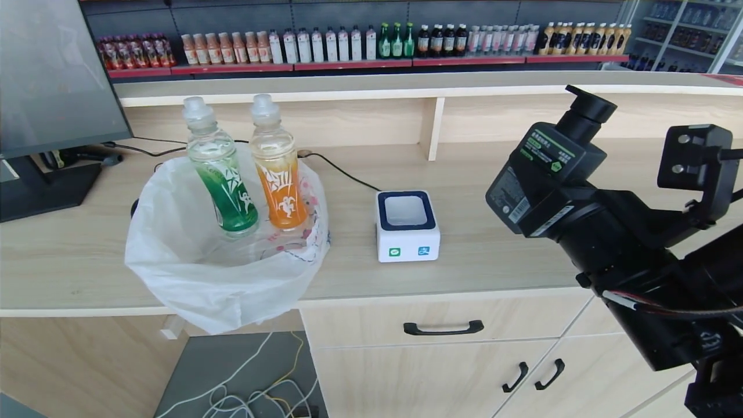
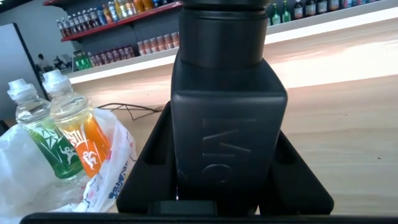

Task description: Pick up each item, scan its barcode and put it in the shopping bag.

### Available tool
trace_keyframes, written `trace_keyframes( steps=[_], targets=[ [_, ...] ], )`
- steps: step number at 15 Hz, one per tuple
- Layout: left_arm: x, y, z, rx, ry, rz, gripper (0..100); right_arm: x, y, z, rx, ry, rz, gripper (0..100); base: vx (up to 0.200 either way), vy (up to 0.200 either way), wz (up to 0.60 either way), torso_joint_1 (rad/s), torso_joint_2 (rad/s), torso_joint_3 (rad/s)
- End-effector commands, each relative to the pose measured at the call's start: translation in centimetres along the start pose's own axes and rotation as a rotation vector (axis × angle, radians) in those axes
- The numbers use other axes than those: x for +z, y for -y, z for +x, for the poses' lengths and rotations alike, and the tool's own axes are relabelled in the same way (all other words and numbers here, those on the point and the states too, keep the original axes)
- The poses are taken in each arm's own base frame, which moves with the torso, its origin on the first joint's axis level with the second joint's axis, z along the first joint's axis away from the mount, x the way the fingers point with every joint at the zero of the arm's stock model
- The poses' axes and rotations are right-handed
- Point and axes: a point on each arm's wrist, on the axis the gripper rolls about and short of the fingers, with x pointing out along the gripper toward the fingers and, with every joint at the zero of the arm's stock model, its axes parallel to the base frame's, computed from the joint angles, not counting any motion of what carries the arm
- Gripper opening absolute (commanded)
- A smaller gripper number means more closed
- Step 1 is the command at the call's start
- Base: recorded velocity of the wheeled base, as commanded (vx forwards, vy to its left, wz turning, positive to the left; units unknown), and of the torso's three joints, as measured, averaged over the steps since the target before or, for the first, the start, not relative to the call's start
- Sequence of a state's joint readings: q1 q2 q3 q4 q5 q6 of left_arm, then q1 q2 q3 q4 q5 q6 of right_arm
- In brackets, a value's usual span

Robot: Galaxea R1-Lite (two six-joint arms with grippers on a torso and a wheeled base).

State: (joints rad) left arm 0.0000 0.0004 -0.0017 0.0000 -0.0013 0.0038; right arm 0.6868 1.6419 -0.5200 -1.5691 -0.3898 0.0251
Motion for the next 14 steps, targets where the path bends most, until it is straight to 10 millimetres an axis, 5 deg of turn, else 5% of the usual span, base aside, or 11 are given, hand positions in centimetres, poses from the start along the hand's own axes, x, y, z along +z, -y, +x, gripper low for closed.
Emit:
trace_keyframes(
  steps=[1, 6, 11, 14],
  targets=[
    [0.0, 0.0, 0.0, 0.0, 0.0, 0.001, 100, -0.1, 0.1, -0.2, -0.001, -0.006, -0.001, 0, 0.0, 0.2, 0.0, 0.002, 0.0, 0.002],
    [0.0, 0.0, 0.0, -0.002, 0.0, 0.005, 100, -0.1, 0.3, -1.2, 0.015, -0.028, -0.023, 0, 0.0, 0.2, 0.0, 0.001, 0.0, 0.001],
    [0.0, 0.0, 0.0, 0.0, 0.0, 0.012, 100, -0.1, 0.4, -0.4, 0.079, -0.027, -0.102, 0, 0.0, 0.0, 0.0, 0.0, 0.0, 0.0],
    [0.0, 0.0, 0.0, 0.0, 0.0, 0.01, 100, -0.8, 2.9, 1.2, 0.024, -0.032, -0.225, 0, 0.0, 0.0, 0.0, 0.0, 0.0, 0.0]
  ],
)
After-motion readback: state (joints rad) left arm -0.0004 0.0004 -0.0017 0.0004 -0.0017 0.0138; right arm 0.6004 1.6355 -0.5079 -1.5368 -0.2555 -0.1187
